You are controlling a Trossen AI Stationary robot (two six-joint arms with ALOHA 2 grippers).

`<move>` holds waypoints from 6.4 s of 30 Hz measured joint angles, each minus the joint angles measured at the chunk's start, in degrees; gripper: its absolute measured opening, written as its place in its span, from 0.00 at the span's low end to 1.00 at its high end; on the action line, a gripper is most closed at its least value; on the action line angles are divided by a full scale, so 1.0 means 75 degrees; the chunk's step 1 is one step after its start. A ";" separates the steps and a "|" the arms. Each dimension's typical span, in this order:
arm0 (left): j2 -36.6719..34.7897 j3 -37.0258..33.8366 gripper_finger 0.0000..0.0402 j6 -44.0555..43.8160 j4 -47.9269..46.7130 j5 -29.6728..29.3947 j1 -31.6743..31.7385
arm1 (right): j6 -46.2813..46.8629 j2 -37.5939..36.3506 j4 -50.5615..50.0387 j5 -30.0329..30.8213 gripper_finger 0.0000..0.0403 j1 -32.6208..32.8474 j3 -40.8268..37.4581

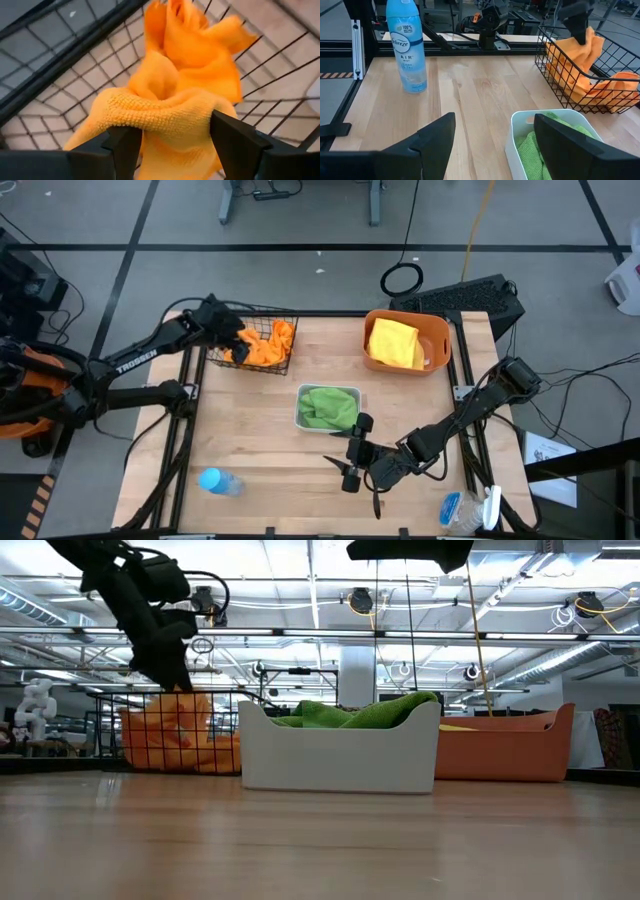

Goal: Sort microfiber towel by color & place in baskets
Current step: Put the orange microfiber cloth into the black wired basket, then return to Home Position

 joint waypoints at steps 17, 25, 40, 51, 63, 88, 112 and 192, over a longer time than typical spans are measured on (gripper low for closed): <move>-0.0271 0.0473 0.57 -0.0600 -0.0782 -0.0407 -0.0405 | 0.0001 0.0000 -0.0020 0.0000 0.65 0.0000 0.0000; -0.0567 0.0666 0.57 -0.0422 -0.0888 -0.0702 -0.0694 | 0.0010 0.0000 -0.0034 0.0000 0.65 0.0000 0.0000; 0.0514 -0.0284 0.30 0.0080 0.0480 -0.1300 -0.0616 | 0.0144 0.0000 -0.0130 -0.0032 0.65 0.0003 0.0000; 0.1640 -0.0279 0.04 0.0615 0.2597 -0.1910 0.0092 | 0.0144 0.0000 -0.0178 -0.0029 0.65 -0.0003 0.0000; 0.2568 -0.0199 0.02 0.0822 0.2516 -0.1109 0.0452 | 0.0144 0.0000 -0.0296 -0.0031 0.65 0.0003 0.0000; -0.2779 -0.0586 0.37 0.0010 0.0996 0.2837 -0.1284 | -0.1723 -0.0249 -0.0406 -0.0397 0.40 0.0099 -0.0006; -0.5868 -0.4021 0.01 -0.0789 0.4208 0.0159 -0.3980 | -0.2108 -0.4988 0.0816 -0.1038 0.00 0.0227 -0.4485; -0.6712 -0.5638 0.00 0.0416 0.5924 -0.2114 -0.6540 | -0.2875 -1.0856 0.0500 -0.5641 0.00 -0.3453 -0.8320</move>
